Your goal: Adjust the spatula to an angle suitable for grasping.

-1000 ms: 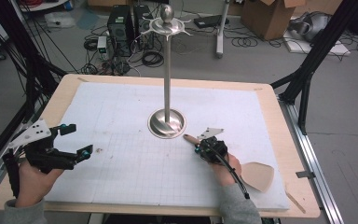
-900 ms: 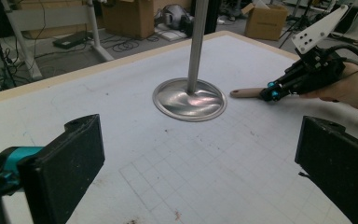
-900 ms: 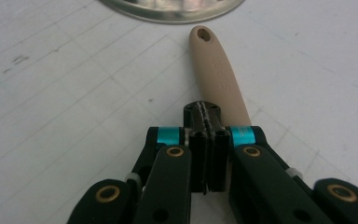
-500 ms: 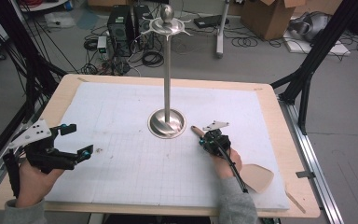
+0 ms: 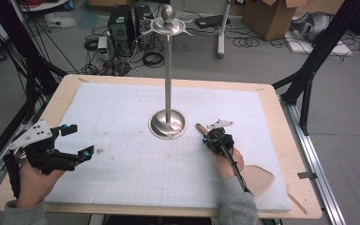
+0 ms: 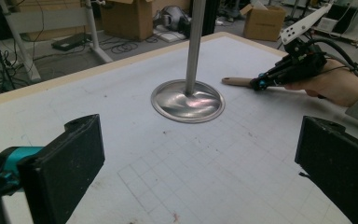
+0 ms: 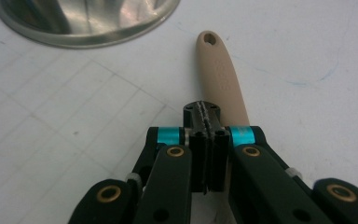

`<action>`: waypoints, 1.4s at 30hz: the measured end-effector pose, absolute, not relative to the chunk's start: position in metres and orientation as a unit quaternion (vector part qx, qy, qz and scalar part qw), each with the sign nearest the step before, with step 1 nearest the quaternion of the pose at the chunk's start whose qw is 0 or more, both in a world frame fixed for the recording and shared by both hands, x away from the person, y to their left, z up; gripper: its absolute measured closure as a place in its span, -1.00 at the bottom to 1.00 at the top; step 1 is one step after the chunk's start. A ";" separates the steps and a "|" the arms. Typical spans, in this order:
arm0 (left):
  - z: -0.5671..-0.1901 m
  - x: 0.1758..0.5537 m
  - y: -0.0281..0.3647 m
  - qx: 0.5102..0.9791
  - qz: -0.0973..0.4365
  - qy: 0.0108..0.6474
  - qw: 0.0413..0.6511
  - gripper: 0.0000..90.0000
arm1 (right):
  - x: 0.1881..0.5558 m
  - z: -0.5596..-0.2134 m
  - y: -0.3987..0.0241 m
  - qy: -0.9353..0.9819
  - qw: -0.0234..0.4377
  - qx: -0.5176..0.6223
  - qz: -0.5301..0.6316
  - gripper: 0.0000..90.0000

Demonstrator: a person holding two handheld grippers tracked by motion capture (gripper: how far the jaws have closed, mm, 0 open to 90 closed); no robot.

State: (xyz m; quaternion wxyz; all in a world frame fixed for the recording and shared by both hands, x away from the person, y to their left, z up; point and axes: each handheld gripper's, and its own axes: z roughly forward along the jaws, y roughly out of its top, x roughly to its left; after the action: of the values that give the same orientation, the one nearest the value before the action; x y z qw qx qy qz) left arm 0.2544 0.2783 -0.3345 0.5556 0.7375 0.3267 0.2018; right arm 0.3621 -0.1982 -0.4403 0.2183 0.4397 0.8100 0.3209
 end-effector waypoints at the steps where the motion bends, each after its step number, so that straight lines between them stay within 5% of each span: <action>1: -0.335 0.255 0.279 0.736 0.202 0.328 0.556 -0.96 | 0.360 -0.437 -0.199 0.808 0.216 0.439 0.328 1.00; 15: -0.335 0.254 0.278 0.738 0.205 0.328 0.553 -0.96 | 0.318 -0.387 -0.239 0.812 0.216 0.406 0.360 1.00; 27: -0.339 0.257 0.273 0.744 0.200 0.329 0.545 -0.96 | 0.315 -0.410 -0.293 0.819 0.201 0.444 0.302 1.00; 42: -0.338 0.257 0.275 0.742 0.198 0.330 0.549 -0.96 | 0.314 -0.424 -0.297 0.837 0.177 0.450 0.256 1.00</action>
State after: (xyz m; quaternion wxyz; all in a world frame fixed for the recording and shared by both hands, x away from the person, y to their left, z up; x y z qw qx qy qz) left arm 0.2566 0.2747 -0.3384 0.5494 0.7417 0.3300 0.1979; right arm 0.3144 -0.2966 -0.4240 0.1774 0.4502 0.8368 0.2562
